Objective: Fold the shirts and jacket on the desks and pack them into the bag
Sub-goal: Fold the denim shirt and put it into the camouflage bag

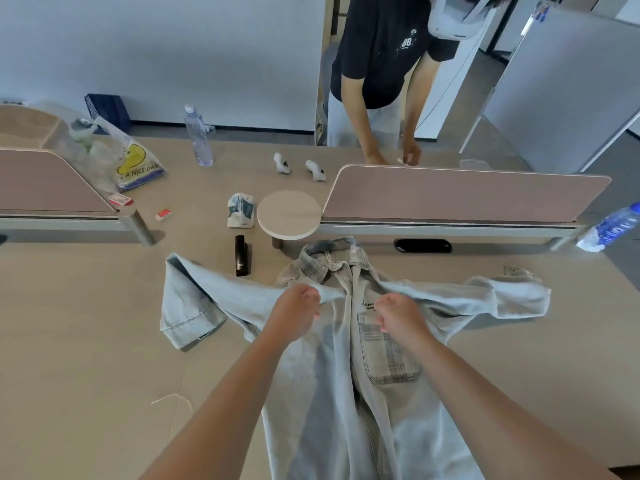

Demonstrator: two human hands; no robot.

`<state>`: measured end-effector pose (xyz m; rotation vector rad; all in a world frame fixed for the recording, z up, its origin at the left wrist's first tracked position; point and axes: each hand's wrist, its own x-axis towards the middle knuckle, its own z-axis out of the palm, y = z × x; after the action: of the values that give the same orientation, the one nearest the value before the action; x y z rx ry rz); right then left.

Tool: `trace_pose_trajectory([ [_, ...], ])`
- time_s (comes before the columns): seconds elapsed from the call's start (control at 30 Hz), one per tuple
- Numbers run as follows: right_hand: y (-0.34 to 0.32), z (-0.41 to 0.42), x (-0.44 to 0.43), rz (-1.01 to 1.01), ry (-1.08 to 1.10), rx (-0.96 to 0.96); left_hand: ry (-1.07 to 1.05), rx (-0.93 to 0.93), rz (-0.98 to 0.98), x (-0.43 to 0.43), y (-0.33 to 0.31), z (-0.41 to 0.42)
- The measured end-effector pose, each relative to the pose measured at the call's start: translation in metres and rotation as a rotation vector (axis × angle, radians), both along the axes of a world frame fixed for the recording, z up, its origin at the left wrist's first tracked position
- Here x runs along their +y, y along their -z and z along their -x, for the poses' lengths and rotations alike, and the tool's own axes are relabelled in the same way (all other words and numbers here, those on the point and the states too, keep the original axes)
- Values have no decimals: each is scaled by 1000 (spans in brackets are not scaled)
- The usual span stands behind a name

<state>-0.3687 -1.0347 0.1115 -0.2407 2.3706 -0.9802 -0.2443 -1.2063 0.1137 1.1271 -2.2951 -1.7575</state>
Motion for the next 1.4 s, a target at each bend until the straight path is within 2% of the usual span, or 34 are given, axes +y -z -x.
trace_pose_trajectory([
  [0.2, 33, 59, -13, -35, -98, -3, -45, -47, -47, -11, 24, 50],
  [0.43, 117, 133, -42, -32, -271, 63, -225, -168, -84, -24, 79, 108],
  [0.6, 153, 154, -68, -67, -232, -13, -194, -353, 96, -33, 122, 127],
  [0.73, 171, 165, -78, -108, -228, 6, -199, -449, 189, -40, 141, 128],
  [0.97, 154, 189, -86, 3, 4, 140, -504, -235, 207, -59, 140, 112],
  [1.1, 138, 211, -84, -55, 49, 183, -628, -181, 183, -86, 121, 97],
  [1.27, 146, 212, -87, -43, -45, 113, -593, -151, 200, -116, 116, 81],
  [1.4, 151, 185, -98, -73, -196, 192, -439, -198, 232, -110, 117, 90],
])
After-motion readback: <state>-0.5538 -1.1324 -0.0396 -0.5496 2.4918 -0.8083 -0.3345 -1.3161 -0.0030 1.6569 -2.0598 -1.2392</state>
